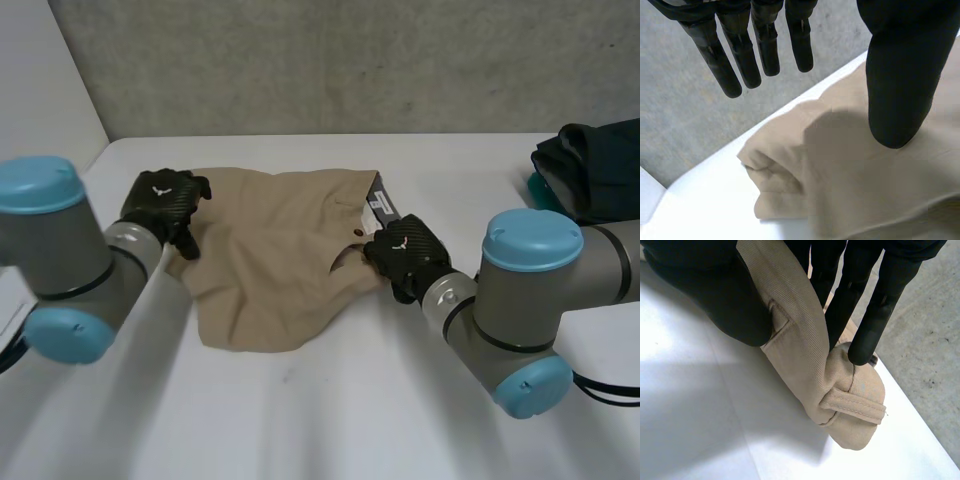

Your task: Fold the laundry.

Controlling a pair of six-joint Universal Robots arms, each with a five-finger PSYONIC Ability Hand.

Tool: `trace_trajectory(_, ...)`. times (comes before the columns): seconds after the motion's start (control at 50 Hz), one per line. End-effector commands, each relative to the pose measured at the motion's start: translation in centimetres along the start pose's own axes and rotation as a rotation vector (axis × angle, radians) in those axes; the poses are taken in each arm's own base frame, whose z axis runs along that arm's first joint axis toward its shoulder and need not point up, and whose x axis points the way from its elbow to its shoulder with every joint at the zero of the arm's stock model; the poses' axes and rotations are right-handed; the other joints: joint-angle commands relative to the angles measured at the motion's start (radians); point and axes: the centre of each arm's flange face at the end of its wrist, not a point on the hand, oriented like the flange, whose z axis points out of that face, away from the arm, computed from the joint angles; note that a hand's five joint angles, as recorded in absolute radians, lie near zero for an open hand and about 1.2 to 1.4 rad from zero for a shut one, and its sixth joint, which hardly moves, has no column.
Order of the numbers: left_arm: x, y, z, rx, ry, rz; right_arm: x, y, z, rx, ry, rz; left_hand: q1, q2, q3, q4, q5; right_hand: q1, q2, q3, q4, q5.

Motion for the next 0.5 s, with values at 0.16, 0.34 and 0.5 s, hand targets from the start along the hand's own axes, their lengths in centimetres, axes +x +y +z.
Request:
trace_trajectory(0.16, 4.5, 2.7, -8.8, -0.098, 0.167, 0.129, 0.2, 0.1, -0.9, -0.022, 0.025, 0.032, 0.198, 0.21, 0.203, 0.222, 0.224, 0.283, 0.226, 0.196, 0.199, 0.228)
trace_trajectory(0.34, 5.2, 5.8, -6.5, -0.182, 0.228, 0.143, 0.1, 0.2, -1.0, -0.028, 0.021, 0.029, 0.26, 0.271, 0.265, 0.284, 0.286, 0.283, 0.226, 0.196, 0.199, 0.228)
trace_trajectory(0.5, 5.0, 7.2, -4.4, -0.202, 0.227, 0.177, 0.4, 0.3, -1.1, -0.029, 0.029, 0.03, 0.344, 0.356, 0.35, 0.369, 0.371, 0.283, 0.226, 0.196, 0.199, 0.228)
